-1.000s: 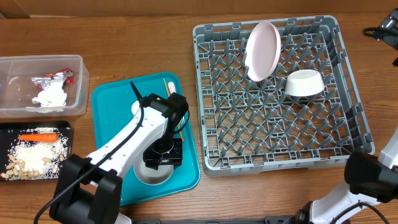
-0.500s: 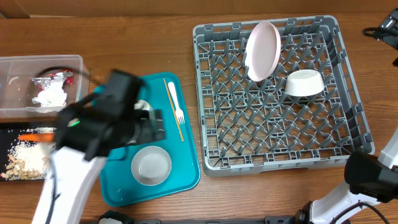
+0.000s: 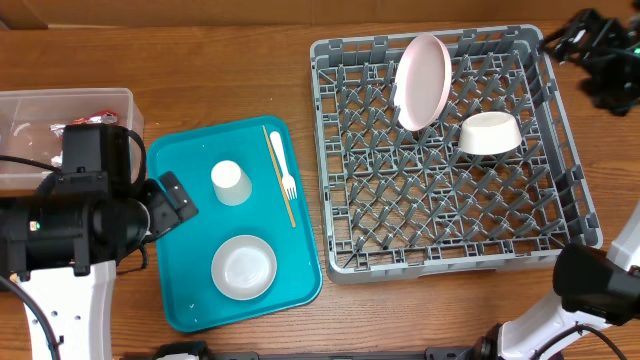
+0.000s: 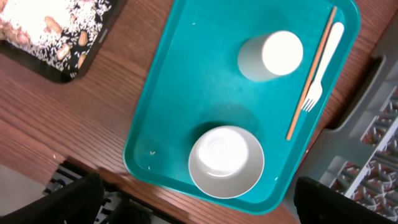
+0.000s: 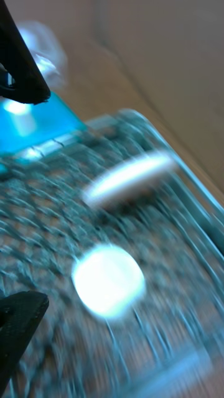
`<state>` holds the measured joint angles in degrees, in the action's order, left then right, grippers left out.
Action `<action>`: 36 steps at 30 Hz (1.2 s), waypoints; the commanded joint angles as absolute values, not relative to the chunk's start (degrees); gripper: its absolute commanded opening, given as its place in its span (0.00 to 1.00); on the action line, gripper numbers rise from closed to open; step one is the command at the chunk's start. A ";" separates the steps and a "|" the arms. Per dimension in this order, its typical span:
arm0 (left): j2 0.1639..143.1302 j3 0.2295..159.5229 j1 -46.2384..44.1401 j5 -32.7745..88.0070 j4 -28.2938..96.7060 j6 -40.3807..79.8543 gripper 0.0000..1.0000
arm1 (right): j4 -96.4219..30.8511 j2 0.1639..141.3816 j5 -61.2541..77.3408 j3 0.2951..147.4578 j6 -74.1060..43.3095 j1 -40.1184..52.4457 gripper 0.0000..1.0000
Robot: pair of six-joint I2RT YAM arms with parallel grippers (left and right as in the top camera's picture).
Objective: Sort waste into correct bins and load items into the dishwasher rack
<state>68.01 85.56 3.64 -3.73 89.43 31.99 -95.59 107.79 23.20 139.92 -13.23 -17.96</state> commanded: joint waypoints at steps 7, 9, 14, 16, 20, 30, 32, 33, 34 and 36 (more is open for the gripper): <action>68.99 86.35 22.59 -3.11 89.52 39.05 1.00 | -97.06 103.68 23.09 140.20 -5.26 7.31 1.00; 69.10 86.35 30.04 -2.81 90.74 40.91 1.00 | -97.06 103.72 17.65 140.18 -6.02 18.57 1.00; 69.56 86.35 35.03 -3.03 91.79 44.42 1.00 | -97.06 103.74 6.85 137.73 -6.15 37.56 1.00; 69.82 86.35 35.24 -3.70 91.55 44.51 1.00 | -97.03 103.74 6.48 135.48 -7.11 42.28 1.00; 70.06 86.35 36.25 -7.51 91.48 50.87 1.00 | -96.07 103.74 6.46 127.90 -11.05 48.49 1.00; 70.06 86.35 40.10 -7.88 90.96 53.41 1.00 | -78.04 103.74 12.10 104.49 -11.97 55.86 1.00; 70.06 86.35 40.10 -7.88 90.26 53.39 1.00 | -74.00 103.74 12.10 101.84 -11.99 58.26 1.00; 70.06 86.35 40.10 -7.90 89.95 53.39 1.00 | -72.44 103.74 12.12 101.12 -12.03 59.40 1.00; 70.06 86.35 40.10 -7.90 89.71 53.41 1.00 | -70.70 103.74 12.12 100.40 -12.01 60.69 1.00; 70.06 86.35 40.12 -7.90 89.34 53.60 1.00 | -67.64 103.74 12.14 99.39 -12.03 62.98 1.00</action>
